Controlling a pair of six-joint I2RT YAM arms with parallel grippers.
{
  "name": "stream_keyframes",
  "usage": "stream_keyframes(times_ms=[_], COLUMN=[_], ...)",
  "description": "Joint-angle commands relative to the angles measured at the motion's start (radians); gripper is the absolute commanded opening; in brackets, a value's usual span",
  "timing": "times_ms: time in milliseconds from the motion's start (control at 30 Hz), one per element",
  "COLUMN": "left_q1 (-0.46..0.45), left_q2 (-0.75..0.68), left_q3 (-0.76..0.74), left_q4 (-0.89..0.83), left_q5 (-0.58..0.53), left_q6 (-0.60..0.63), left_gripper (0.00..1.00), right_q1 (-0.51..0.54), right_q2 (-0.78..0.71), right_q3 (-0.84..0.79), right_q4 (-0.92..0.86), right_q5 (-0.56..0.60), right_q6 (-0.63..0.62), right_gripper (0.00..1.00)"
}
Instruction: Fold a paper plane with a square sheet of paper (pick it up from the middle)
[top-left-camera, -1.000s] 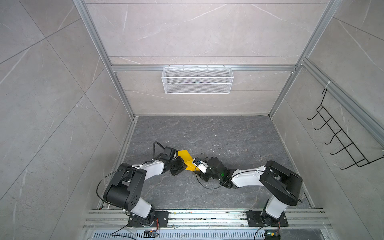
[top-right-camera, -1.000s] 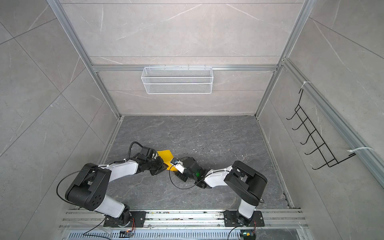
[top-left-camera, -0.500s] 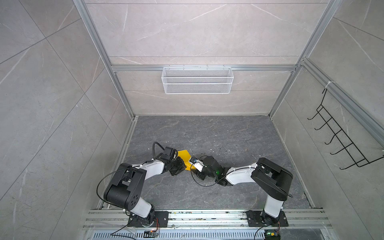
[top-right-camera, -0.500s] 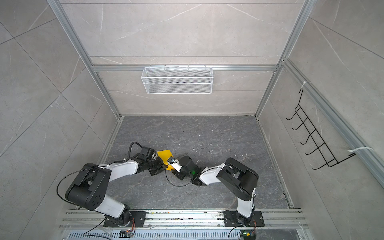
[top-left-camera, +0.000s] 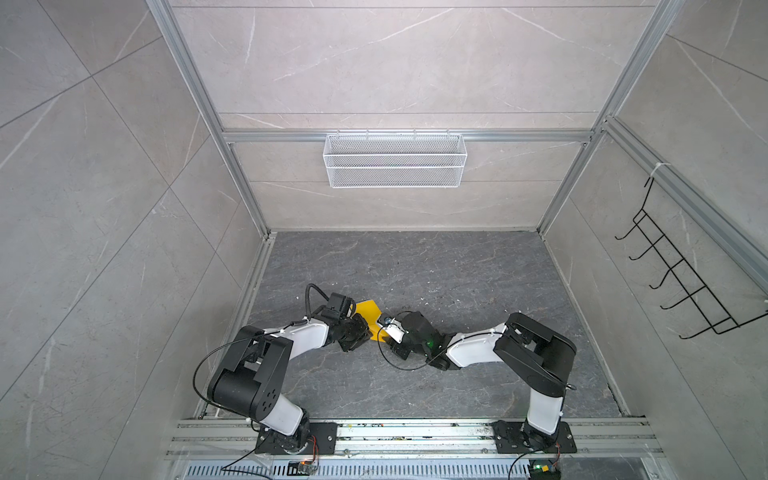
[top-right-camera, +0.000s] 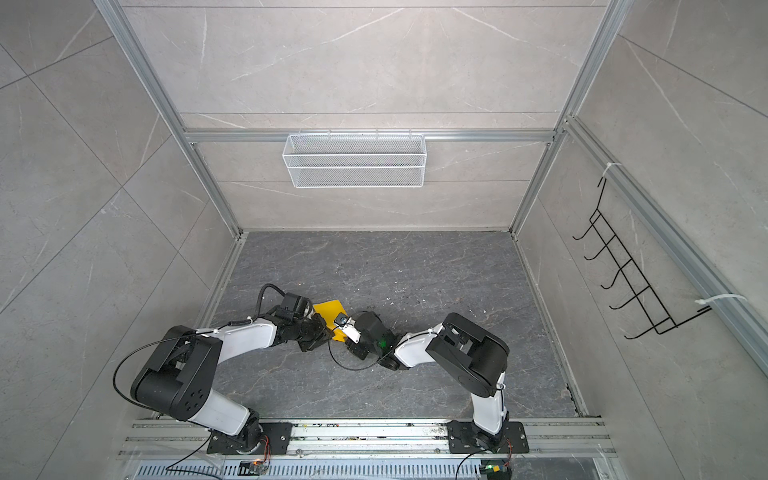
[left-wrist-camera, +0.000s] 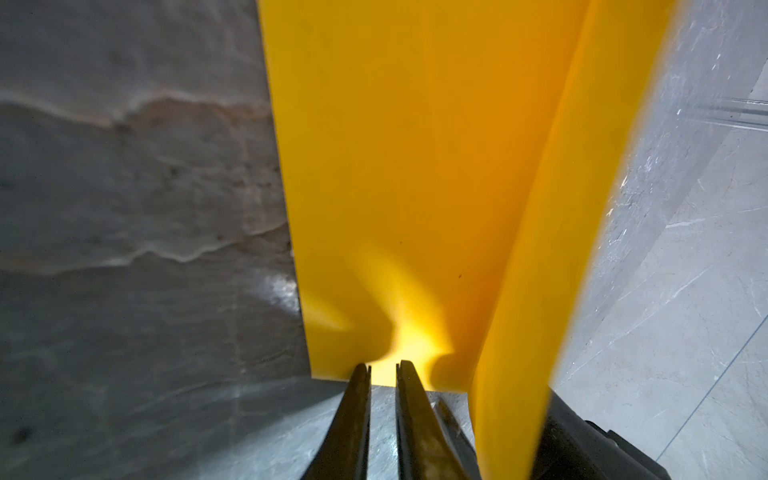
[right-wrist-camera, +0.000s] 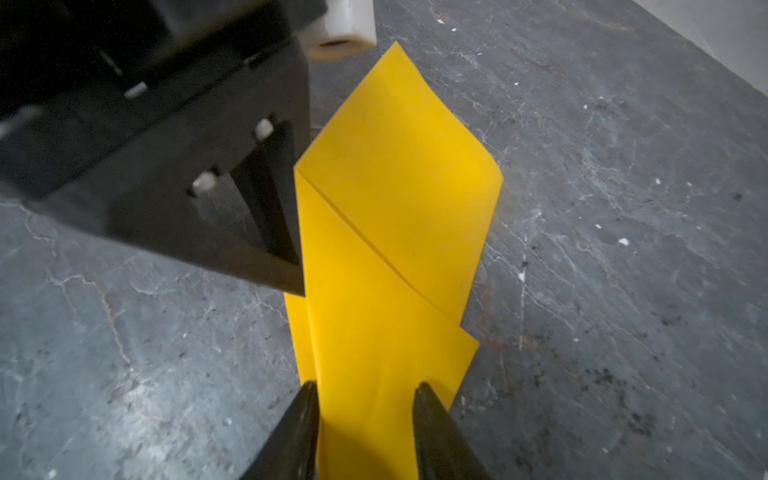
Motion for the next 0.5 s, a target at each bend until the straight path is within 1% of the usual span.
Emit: stream_keyframes(times_ms=[0, 233, 467], left_q1=[-0.003, -0.003, -0.003], left_q2=[0.008, 0.004, -0.002], left_q3=[0.026, 0.027, 0.028], left_q4=[-0.035, -0.041, -0.048], left_q5=[-0.01, -0.012, -0.014], left_q6=[0.007, 0.01, 0.015], left_gripper=[0.18, 0.18, 0.18], right_q1=[0.004, 0.004, 0.002], right_q2=[0.027, 0.03, 0.025], right_q3=[0.019, 0.022, 0.015], right_q4=[-0.019, -0.023, -0.013], right_q5=[0.03, 0.032, 0.023], right_q6=[0.014, 0.016, 0.031], right_gripper=[0.37, 0.22, 0.14])
